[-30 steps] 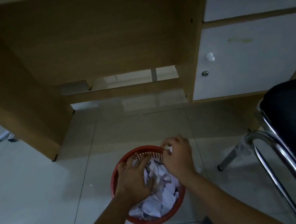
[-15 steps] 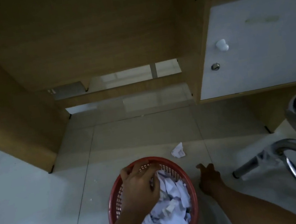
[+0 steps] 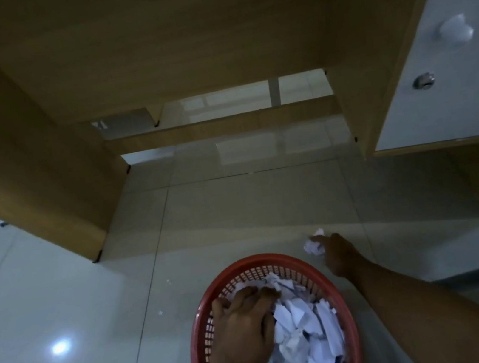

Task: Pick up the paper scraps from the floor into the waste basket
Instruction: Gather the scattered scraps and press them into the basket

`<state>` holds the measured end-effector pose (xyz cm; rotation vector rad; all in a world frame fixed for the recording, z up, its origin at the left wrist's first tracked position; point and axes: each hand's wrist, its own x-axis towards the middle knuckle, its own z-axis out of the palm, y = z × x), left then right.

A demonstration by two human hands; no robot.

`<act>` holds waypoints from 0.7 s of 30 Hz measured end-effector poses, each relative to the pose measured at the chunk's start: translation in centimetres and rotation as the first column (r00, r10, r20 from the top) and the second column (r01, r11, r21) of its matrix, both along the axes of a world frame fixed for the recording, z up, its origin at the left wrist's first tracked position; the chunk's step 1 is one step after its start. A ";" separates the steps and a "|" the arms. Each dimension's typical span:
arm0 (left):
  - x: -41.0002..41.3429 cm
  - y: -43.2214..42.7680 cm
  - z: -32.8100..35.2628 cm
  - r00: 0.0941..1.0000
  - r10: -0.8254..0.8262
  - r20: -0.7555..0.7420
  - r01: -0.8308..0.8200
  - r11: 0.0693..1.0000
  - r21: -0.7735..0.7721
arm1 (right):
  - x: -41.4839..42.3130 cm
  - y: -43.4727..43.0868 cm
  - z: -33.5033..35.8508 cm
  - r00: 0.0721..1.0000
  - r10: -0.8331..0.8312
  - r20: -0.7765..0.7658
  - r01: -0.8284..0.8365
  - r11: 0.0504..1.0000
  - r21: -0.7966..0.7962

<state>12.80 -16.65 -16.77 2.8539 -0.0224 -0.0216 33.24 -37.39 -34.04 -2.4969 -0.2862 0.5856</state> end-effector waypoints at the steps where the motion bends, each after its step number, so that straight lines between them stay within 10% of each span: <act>1: 0.0 -0.1 0.1 0.999 0.022 -0.034 -0.022 1.000 -0.005 | -0.1 -0.2 -0.8 0.999 0.002 0.033 -0.002 1.000 0.003; 7: -0.7 -0.1 1.8 0.995 0.098 0.011 -0.096 0.984 -0.154 | -5.2 -0.2 3.7 0.927 -0.295 0.233 0.236 0.939 0.250; 13: -2.2 -0.1 3.8 0.977 0.182 0.106 -0.137 0.932 -0.336 | -7.8 1.3 16.1 0.749 -0.660 0.063 0.555 0.676 0.484; 16: -3.7 0.6 5.0 0.984 0.157 0.084 -0.105 0.892 -0.439 | -10.4 2.0 22.0 0.709 -0.673 0.209 0.437 0.652 0.620; 21: -6.1 2.2 6.7 0.984 -0.137 -0.111 0.088 0.926 -0.368 | -17.8 4.6 25.0 0.893 -0.278 0.353 0.093 0.882 0.461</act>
